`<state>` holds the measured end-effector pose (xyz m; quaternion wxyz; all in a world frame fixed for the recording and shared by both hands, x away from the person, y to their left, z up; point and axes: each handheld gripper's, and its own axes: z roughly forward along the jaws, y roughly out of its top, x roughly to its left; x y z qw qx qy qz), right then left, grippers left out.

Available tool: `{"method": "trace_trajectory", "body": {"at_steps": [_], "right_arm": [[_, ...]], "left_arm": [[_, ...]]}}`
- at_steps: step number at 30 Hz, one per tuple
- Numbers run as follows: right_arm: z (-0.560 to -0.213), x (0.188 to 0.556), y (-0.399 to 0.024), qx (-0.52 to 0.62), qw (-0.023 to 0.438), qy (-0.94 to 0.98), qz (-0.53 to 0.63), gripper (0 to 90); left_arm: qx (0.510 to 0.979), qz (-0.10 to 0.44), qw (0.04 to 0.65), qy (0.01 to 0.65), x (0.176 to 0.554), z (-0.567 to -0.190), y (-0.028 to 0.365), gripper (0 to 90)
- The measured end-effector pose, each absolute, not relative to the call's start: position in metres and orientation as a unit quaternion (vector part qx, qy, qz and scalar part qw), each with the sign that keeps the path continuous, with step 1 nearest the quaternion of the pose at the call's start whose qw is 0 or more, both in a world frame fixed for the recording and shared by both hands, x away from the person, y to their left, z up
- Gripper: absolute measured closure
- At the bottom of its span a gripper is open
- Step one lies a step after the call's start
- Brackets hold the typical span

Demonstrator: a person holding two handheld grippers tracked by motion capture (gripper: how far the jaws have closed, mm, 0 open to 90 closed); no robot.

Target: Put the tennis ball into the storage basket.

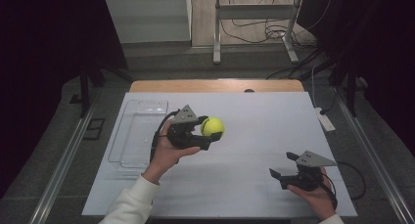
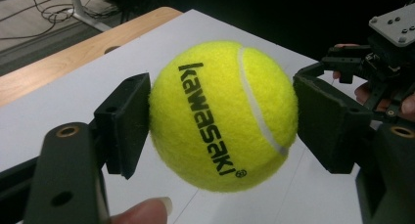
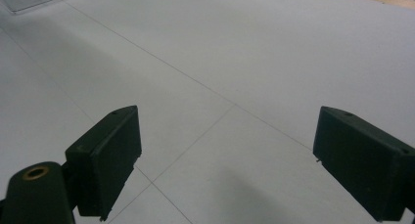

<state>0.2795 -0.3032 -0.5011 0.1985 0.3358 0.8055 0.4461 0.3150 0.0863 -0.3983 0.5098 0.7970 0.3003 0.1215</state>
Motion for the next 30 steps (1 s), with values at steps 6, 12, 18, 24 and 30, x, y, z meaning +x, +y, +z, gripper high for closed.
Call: {"method": "trace_trajectory", "body": {"at_steps": [6,12,18,24,30], "right_arm": [[-0.501,0.28,-0.303,0.336,0.199,0.806,0.446,11.1],[-0.501,0.279,-0.303,0.336,0.199,0.806,0.446,11.1],[-0.501,0.28,-0.303,0.336,0.199,0.806,0.444,11.0],[-0.501,0.279,-0.303,0.336,0.199,0.806,0.444,11.1],[-0.501,0.28,-0.303,0.336,0.199,0.806,0.444,11.1]], "left_arm": [[0.794,0.124,0.514,0.3,0.314,-0.395,0.09,26.7],[0.79,0.129,0.519,0.302,0.313,-0.392,0.094,26.7],[0.783,0.134,0.525,0.304,0.312,-0.388,0.099,26.7],[0.779,0.139,0.529,0.306,0.311,-0.385,0.103,26.7],[0.773,0.144,0.535,0.309,0.311,-0.383,0.108,26.7]]}}
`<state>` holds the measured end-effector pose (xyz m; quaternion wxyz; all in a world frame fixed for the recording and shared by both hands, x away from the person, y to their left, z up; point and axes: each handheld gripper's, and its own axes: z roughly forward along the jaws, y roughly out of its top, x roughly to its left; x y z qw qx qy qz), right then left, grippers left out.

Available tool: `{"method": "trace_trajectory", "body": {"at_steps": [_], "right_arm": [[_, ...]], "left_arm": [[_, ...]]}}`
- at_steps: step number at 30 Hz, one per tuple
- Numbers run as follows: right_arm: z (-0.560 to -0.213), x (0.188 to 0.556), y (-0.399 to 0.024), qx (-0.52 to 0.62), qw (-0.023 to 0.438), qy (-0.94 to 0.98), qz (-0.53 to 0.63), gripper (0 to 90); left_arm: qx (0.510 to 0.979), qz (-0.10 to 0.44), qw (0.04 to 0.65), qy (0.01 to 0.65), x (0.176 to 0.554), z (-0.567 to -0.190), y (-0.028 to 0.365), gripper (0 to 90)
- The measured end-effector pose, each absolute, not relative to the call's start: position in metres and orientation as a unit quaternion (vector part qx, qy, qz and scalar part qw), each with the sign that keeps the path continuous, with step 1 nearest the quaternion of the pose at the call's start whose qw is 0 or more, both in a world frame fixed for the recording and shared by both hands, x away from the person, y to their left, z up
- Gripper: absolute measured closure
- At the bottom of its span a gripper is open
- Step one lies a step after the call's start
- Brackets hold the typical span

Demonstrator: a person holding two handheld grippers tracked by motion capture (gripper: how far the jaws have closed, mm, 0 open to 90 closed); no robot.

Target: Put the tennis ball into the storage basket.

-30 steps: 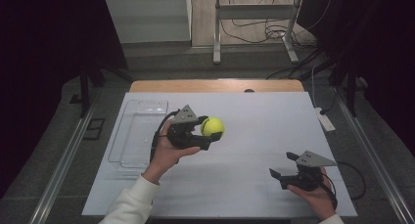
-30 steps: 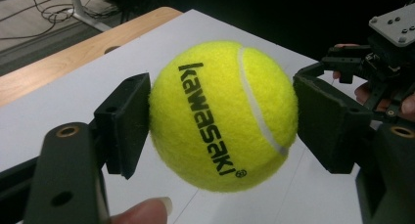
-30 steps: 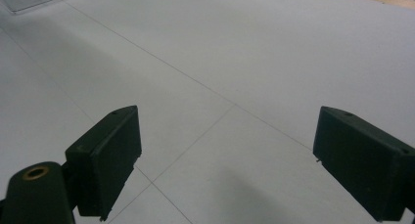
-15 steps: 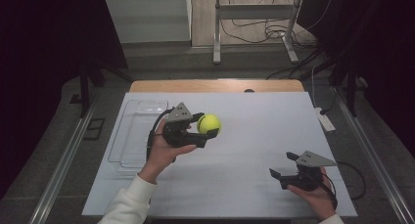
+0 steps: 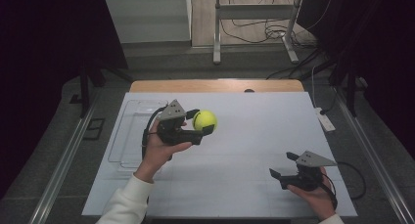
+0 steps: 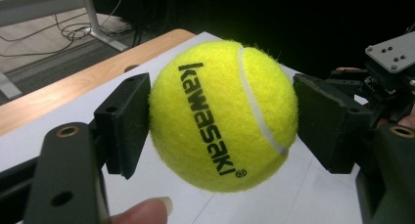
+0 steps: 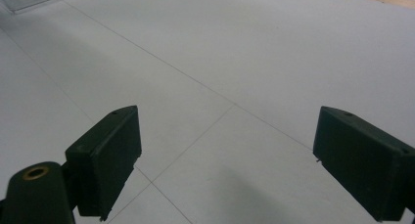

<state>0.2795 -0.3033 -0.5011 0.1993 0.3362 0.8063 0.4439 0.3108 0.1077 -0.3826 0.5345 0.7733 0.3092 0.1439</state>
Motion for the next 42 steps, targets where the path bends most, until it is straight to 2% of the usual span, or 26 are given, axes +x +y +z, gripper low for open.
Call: {"method": "trace_trajectory", "body": {"at_steps": [42], "right_arm": [[-0.501,0.28,-0.303,0.337,0.201,0.805,0.445,11.1]], "left_arm": [[0.736,0.198,0.541,0.356,0.316,-0.375,0.148,26.7]]}}
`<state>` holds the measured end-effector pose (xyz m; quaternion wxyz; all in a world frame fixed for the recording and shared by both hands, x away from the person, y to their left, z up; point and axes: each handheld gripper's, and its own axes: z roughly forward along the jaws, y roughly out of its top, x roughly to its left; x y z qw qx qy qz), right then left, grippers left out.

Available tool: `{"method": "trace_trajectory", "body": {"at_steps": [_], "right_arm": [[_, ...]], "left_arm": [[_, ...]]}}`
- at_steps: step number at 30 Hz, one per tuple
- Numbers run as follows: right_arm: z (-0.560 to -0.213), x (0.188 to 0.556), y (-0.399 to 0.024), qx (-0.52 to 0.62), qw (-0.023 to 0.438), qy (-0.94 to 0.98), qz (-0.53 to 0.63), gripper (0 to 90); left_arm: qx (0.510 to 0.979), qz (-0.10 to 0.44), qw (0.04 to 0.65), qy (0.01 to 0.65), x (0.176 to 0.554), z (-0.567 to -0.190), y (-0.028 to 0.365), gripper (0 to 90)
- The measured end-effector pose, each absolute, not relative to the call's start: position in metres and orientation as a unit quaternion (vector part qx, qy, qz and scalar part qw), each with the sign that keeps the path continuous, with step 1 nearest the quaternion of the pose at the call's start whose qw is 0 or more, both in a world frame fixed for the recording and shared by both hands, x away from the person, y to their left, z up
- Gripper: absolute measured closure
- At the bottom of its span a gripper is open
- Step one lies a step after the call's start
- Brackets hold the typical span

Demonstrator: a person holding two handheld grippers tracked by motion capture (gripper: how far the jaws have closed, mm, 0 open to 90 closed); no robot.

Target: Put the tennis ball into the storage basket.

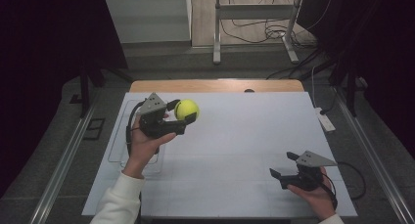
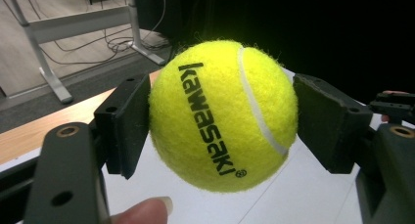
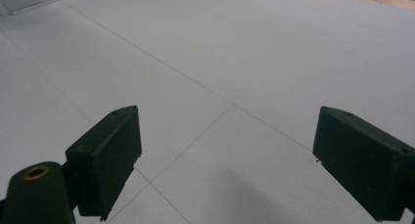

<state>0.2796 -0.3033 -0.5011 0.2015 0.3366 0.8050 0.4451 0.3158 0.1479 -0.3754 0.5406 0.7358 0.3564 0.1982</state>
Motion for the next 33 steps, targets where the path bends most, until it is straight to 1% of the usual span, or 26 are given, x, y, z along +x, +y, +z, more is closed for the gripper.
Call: {"method": "trace_trajectory", "body": {"at_steps": [16,33], "right_arm": [[-0.501,0.279,-0.303,0.336,0.201,0.804,0.448,11.2],[-0.501,0.279,-0.303,0.336,0.202,0.805,0.445,11.2]], "left_arm": [[0.726,0.216,0.531,0.38,0.32,-0.379,0.164,26.7],[0.716,0.223,0.53,0.397,0.323,-0.38,0.175,26.7]]}}
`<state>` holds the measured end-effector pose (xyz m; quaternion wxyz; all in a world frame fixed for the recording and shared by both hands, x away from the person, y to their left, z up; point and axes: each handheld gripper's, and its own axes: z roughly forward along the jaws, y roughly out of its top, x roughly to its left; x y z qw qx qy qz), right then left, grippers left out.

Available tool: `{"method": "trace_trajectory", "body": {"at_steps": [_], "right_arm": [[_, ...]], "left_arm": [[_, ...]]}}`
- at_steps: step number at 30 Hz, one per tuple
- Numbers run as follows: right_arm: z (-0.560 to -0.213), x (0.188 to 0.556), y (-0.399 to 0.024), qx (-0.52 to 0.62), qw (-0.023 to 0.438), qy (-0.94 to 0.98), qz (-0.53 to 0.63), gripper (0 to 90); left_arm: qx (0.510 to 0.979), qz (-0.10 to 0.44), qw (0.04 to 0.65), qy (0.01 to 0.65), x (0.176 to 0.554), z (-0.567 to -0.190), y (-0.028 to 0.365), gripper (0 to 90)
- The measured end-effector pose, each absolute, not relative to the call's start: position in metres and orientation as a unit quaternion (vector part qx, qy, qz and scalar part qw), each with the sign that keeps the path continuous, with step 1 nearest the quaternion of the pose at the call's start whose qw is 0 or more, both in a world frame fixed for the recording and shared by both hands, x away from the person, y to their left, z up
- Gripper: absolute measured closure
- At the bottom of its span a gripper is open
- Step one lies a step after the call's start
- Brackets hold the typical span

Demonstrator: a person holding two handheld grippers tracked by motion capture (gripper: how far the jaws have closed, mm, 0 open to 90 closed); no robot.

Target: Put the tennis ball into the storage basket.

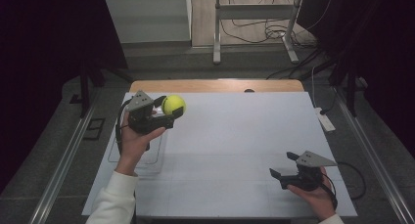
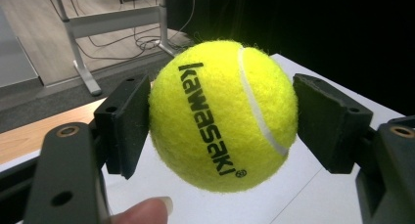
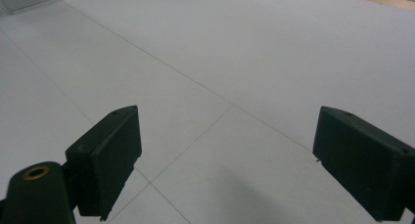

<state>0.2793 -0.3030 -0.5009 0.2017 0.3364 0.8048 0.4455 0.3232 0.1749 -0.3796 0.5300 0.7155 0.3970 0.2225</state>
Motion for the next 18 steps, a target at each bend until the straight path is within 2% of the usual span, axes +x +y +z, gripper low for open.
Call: {"method": "trace_trajectory", "body": {"at_steps": [18], "right_arm": [[-0.501,0.279,-0.303,0.336,0.201,0.805,0.446,11.2]], "left_arm": [[0.707,0.237,0.523,0.413,0.326,-0.381,0.187,26.7]]}}
